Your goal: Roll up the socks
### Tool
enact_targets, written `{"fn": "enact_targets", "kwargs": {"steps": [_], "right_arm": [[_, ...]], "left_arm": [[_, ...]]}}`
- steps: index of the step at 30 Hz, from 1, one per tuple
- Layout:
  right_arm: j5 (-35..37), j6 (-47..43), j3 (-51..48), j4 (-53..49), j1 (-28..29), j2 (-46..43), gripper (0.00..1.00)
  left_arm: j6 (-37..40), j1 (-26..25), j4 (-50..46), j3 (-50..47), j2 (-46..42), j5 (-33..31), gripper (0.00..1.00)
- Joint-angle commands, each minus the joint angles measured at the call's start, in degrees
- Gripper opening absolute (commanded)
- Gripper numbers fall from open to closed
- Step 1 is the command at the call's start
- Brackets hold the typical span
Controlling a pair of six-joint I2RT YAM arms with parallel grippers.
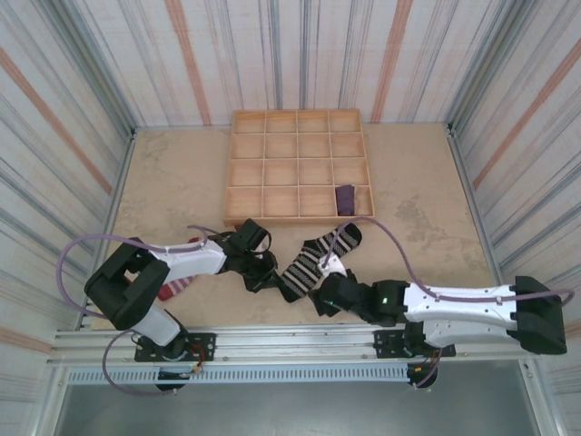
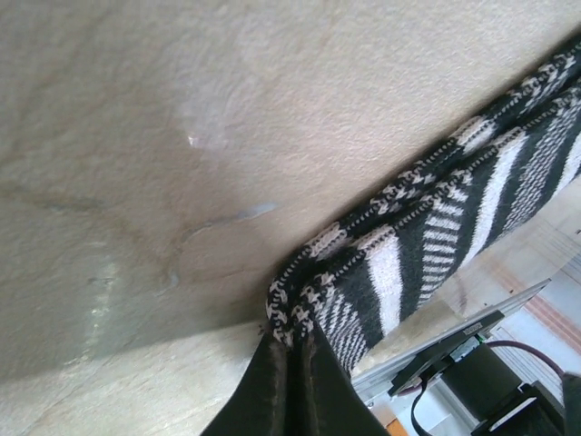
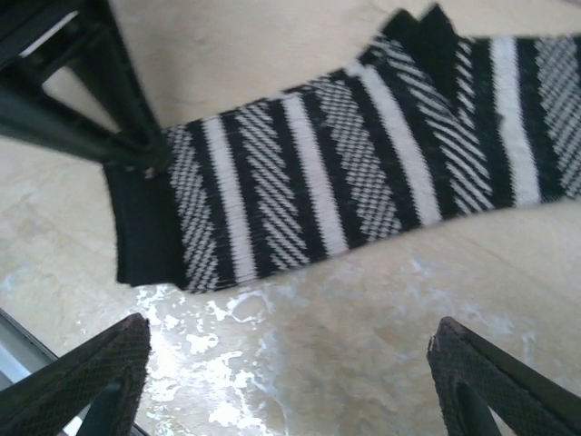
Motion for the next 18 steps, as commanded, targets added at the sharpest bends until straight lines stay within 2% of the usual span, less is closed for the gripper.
{"fn": "enact_targets", "kwargs": {"steps": [1, 8, 14, 18], "right_arm": [[11.1, -6.0, -0.2, 6.0, 5.7, 4.2, 0.77], [14.8, -12.6, 2.5, 14.3, 9.5, 17.4, 0.69], [13.0, -17.9, 5.9, 18.7, 9.7, 26.0, 0.72], [12.5, -18.7, 7.2, 20.1, 9.7, 28.7, 0.74]], "left_arm": [[-1.4, -0.2, -1.3, 0.9, 0.6, 0.7, 0.02], [-1.3, 1.2, -2.8, 2.1, 0.8, 3.8, 0.01], [-1.2, 1.9, -2.8, 2.5, 1.6, 5.1, 0.01], [-1.0, 1.9, -2.8, 2.8, 1.9, 5.7, 0.01]]}}
